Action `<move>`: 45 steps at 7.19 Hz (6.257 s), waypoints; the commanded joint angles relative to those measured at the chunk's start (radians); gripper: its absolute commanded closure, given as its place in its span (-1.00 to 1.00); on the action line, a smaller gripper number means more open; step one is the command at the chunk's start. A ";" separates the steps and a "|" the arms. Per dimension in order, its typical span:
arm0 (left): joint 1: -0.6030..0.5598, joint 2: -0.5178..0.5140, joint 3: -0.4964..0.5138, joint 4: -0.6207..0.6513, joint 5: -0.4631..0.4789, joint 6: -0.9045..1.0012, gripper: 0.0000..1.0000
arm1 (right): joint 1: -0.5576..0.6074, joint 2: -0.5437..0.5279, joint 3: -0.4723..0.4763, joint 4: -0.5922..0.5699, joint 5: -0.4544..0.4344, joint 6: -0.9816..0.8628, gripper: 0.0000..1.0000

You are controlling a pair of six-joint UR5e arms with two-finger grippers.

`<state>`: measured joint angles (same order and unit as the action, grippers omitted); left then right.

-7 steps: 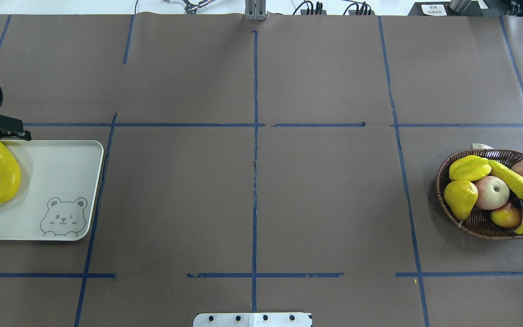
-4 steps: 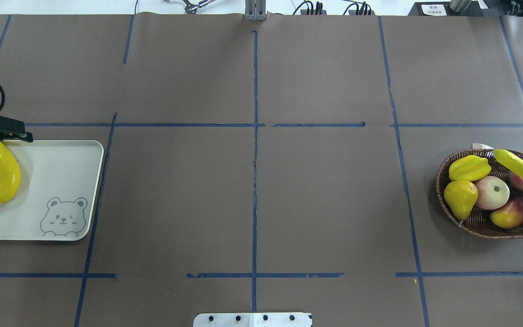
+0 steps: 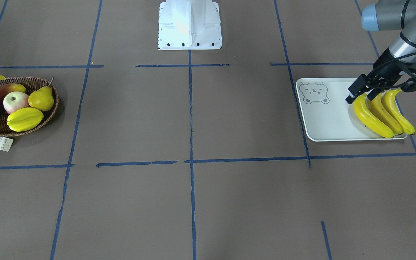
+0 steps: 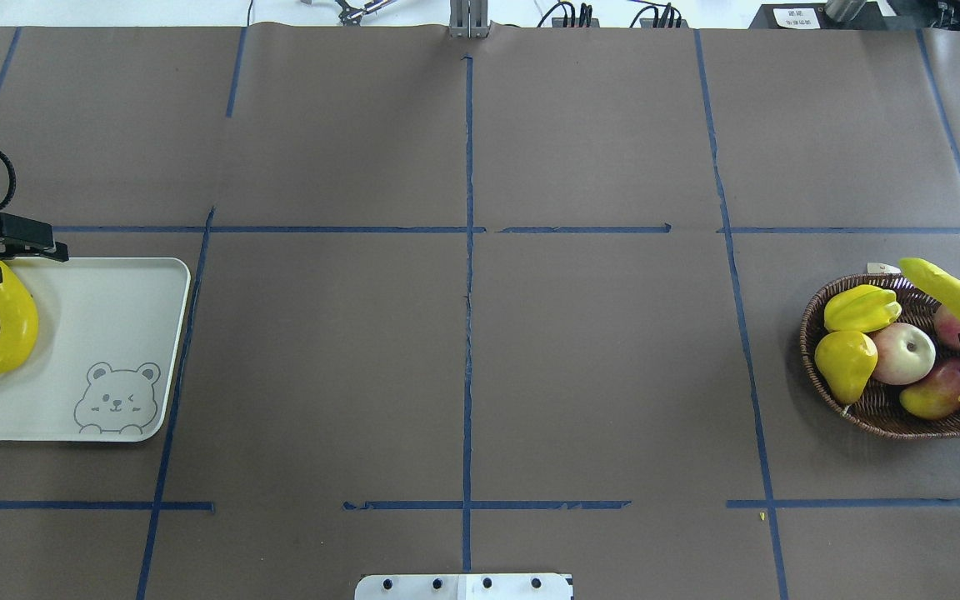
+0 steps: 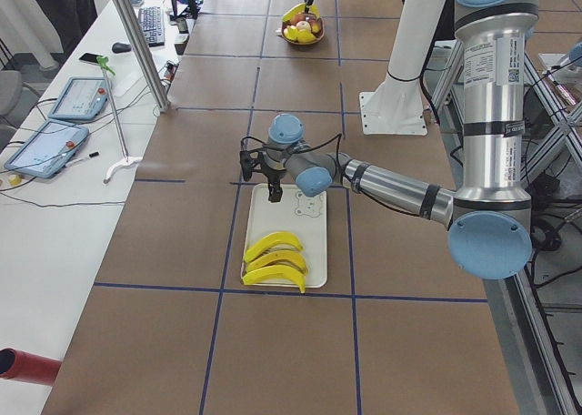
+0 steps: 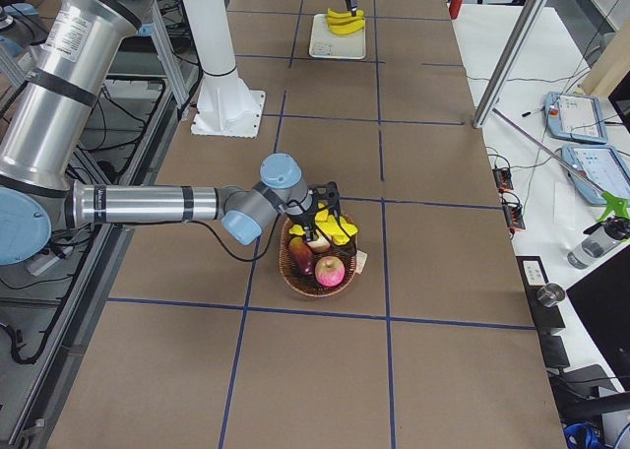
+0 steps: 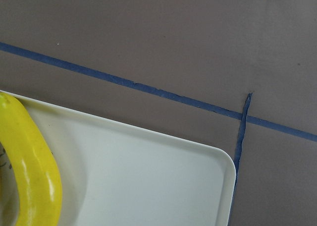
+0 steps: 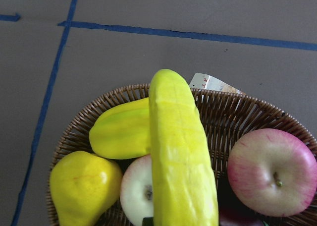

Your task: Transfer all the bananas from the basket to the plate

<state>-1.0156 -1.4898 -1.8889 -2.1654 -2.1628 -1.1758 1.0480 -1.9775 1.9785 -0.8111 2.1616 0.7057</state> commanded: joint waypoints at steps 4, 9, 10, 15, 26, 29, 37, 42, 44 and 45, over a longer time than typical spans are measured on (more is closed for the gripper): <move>0.070 -0.056 0.001 -0.125 -0.008 -0.004 -1.00 | -0.058 0.292 0.155 -0.438 -0.014 0.029 0.94; 0.192 -0.375 0.031 -0.110 -0.005 -0.325 -1.00 | -0.346 0.670 0.091 -0.461 -0.153 0.418 0.89; 0.212 -0.407 0.034 -0.108 -0.005 -0.393 -1.00 | -0.411 0.727 0.089 -0.459 -0.227 0.501 0.88; 0.241 -0.630 0.057 0.166 -0.006 -0.799 -0.98 | -0.670 0.873 0.066 -0.352 -0.607 0.699 0.89; 0.379 -0.696 0.094 0.105 0.029 -0.921 -0.48 | -0.750 0.922 0.016 -0.284 -0.687 0.721 0.84; 0.379 -0.692 0.094 0.105 0.032 -0.918 -0.24 | -0.753 0.924 0.016 -0.283 -0.687 0.719 0.82; 0.373 -0.690 0.119 0.076 0.032 -0.891 1.00 | -0.749 0.924 0.020 -0.286 -0.683 0.721 -0.99; 0.309 -0.553 0.096 0.091 0.031 -0.791 1.00 | -0.590 0.833 0.112 -0.366 -0.391 0.716 -0.99; 0.244 -0.447 0.090 0.119 0.024 -0.646 1.00 | -0.402 0.795 0.123 -0.517 -0.133 0.633 -0.99; 0.217 -0.378 0.061 0.180 0.024 -0.584 1.00 | -0.340 0.760 0.126 -0.545 -0.065 0.570 -0.99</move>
<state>-0.7645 -1.9430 -1.8048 -2.0388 -2.1373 -1.8379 0.6211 -1.1819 2.0987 -1.3041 1.9898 1.3434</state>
